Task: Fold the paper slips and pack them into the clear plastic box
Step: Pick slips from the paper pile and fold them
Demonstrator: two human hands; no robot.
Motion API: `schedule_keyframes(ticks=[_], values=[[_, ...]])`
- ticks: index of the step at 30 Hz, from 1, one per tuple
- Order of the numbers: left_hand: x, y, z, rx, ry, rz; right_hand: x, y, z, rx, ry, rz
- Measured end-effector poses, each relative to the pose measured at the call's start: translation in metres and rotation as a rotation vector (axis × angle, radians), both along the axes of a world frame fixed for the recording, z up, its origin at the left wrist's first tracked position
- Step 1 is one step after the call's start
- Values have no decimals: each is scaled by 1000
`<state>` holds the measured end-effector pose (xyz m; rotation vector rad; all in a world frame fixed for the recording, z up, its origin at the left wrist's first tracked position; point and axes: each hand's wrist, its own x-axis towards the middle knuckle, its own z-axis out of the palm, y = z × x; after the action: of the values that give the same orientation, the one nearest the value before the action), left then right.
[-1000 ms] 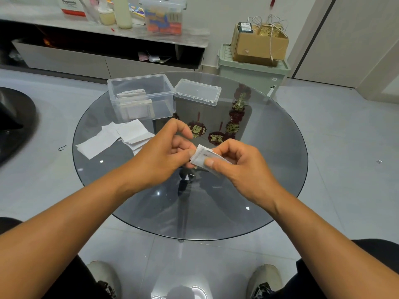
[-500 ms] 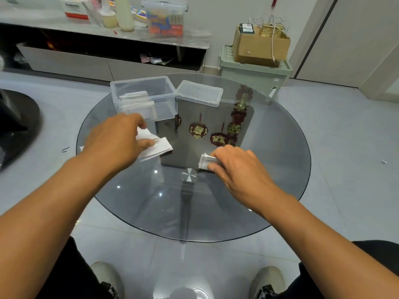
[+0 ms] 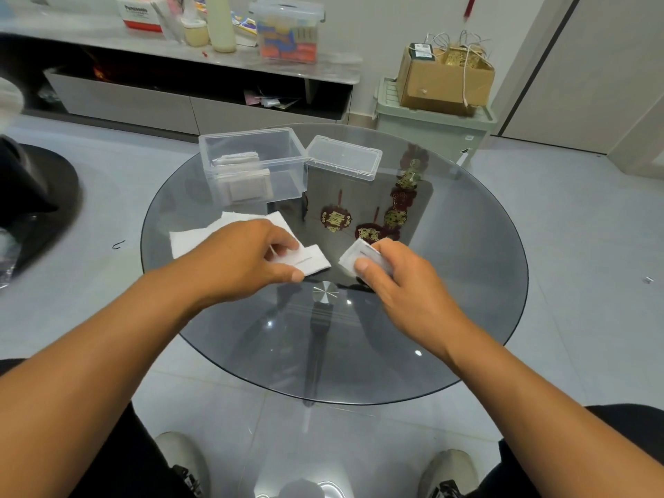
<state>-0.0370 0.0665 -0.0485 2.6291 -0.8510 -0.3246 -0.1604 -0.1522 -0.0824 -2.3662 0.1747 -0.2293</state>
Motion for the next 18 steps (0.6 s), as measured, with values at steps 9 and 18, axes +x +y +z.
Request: schedule_keyframes(ticks=[9, 18], values=[[8, -1, -6, -155, -138, 233, 2, -2, 3, 117, -5, -49], [7, -10, -8, -147, 57, 259, 1, 0, 6, 88, 26, -45]])
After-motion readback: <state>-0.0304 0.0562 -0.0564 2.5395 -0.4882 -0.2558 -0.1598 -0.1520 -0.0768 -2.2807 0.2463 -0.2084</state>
